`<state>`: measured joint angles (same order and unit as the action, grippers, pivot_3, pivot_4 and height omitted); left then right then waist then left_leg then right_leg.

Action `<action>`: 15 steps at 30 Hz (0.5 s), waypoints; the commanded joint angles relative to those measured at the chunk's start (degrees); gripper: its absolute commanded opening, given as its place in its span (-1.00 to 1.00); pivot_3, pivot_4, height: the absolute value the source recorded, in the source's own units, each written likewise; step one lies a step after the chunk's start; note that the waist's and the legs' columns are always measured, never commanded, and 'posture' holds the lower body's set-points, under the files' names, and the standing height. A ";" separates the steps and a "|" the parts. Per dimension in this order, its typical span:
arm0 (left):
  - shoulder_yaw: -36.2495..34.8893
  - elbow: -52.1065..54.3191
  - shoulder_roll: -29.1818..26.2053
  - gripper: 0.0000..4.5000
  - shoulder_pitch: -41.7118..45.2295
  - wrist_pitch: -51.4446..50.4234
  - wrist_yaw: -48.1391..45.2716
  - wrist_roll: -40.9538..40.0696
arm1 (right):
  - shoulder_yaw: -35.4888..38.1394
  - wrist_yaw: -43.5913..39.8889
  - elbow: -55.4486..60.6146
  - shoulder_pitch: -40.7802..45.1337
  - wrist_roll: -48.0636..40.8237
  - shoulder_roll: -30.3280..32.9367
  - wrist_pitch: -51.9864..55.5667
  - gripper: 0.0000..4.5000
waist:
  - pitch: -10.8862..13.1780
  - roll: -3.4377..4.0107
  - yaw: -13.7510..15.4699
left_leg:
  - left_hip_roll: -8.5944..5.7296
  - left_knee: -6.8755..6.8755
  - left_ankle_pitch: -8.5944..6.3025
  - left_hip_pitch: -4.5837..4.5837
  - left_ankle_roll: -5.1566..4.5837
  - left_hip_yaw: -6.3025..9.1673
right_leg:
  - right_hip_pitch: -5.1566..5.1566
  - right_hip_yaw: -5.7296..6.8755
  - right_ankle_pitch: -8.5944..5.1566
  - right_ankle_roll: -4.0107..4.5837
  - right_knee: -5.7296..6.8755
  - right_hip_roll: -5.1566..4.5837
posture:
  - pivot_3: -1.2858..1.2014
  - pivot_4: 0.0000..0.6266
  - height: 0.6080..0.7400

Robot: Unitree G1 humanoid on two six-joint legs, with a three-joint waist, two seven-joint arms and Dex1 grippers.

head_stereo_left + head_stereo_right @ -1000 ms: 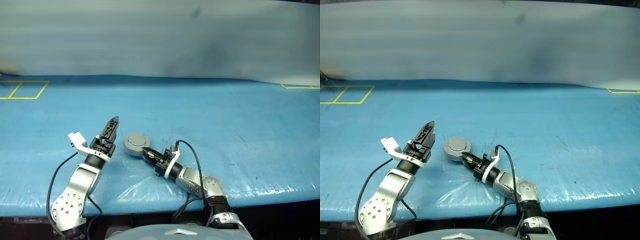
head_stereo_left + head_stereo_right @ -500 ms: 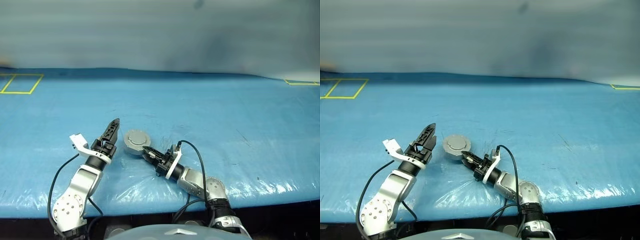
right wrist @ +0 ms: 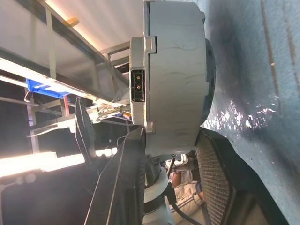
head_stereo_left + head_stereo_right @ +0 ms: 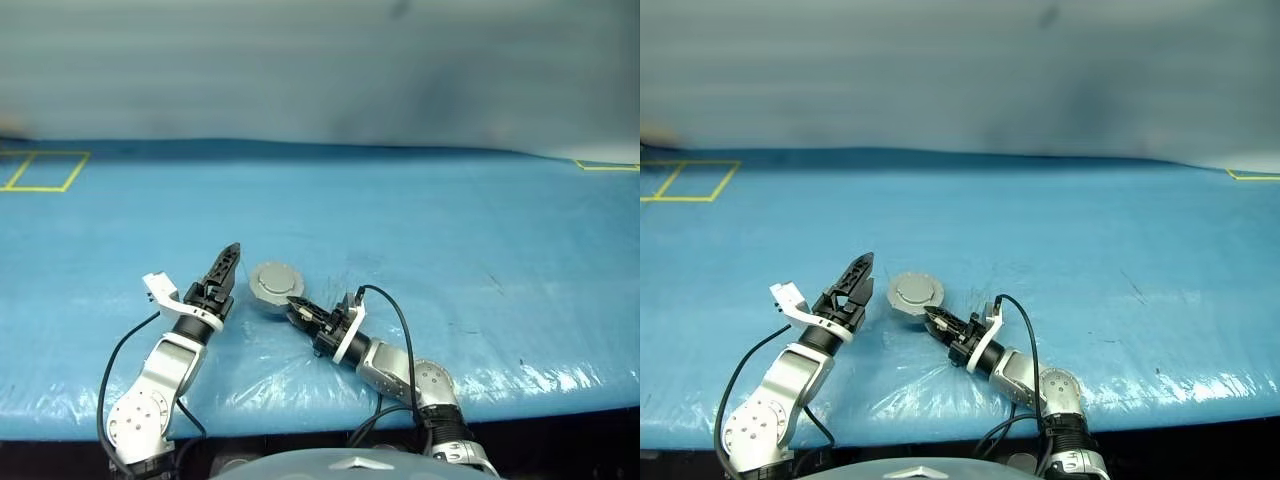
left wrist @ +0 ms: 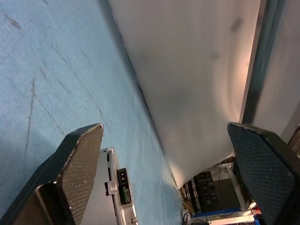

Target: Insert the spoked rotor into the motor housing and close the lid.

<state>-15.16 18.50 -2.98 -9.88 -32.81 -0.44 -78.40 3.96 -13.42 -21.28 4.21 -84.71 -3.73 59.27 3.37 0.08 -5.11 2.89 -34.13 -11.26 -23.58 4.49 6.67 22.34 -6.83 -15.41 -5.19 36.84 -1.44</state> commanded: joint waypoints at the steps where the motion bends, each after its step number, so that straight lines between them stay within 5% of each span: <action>1: -0.12 3.79 0.87 1.00 0.56 0.46 -1.03 -2.95 | 3.32 11.42 24.27 24.47 10.89 4.24 -11.08 -0.45 | -0.52 0.43 0.13 | 0.01 0.04 -0.02 -0.01 0.00 0.00 | 0.05 0.00 -0.18 0.11 -0.02 0.02 | 0.03 -1.00 1.00; 15: 1.36 3.72 1.73 1.00 -0.08 3.03 -1.63 -0.31 | 3.05 10.88 23.97 25.04 10.98 4.35 -11.42 -0.45 | -1.48 0.69 0.25 | 0.00 0.08 -0.02 -0.02 0.00 0.00 | 0.07 -0.01 -0.19 0.13 -0.02 0.03 | 0.03 -1.00 1.00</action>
<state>-10.89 18.52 -4.71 -13.00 -24.41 -0.25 -56.91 3.94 -13.41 -22.08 3.80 -84.57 -3.67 58.67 1.89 0.77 -4.86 2.90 -34.06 -11.28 -23.60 4.49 6.67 22.41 -6.83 -15.60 -5.05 36.82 -1.41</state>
